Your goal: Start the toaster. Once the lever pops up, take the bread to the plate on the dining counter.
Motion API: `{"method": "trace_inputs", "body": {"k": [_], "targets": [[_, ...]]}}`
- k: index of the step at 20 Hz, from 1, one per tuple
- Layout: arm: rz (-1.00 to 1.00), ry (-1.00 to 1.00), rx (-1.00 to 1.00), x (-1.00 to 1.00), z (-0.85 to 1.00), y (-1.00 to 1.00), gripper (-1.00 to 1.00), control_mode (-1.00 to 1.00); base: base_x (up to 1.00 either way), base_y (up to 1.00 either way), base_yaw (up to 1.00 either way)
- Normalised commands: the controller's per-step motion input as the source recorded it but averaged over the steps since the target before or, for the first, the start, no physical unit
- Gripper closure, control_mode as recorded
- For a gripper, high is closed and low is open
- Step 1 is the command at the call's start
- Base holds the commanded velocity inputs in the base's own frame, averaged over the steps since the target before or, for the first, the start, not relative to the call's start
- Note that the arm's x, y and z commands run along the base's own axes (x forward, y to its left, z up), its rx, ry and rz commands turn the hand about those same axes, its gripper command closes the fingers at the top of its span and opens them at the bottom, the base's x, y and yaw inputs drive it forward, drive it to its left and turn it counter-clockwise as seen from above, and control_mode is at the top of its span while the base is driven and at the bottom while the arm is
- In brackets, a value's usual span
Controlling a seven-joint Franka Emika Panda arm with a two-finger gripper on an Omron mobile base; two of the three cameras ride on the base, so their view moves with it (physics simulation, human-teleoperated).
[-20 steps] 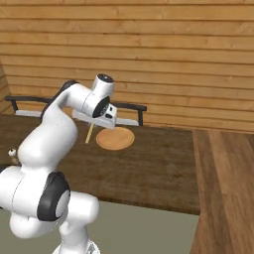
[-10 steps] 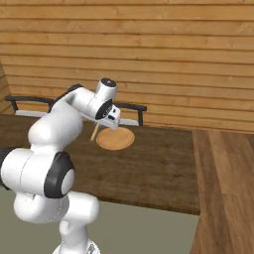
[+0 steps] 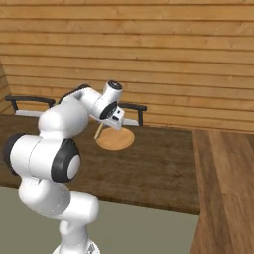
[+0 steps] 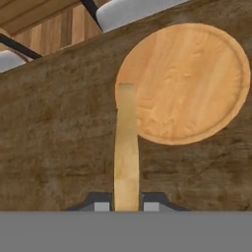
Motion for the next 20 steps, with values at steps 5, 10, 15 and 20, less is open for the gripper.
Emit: {"method": "trace_inputs", "body": {"k": [5, 10, 15, 20], "targets": [[0.00, 0.00, 0.00, 0.34, -0.36, -0.06, 1.00, -1.00, 0.00, 0.00, 0.00], [0.00, -0.01, 0.01, 0.40, -0.31, -0.03, 1.00, -1.00, 0.00, 0.00, 0.00], [0.02, 0.01, 0.02, 0.49, 0.00, 0.03, 1.00, -1.00, 0.00, 0.00, 0.00], [0.00, 0.00, 0.00, 0.41, -0.03, 0.08, 1.00, -1.00, 0.00, 0.00, 0.00]]}}
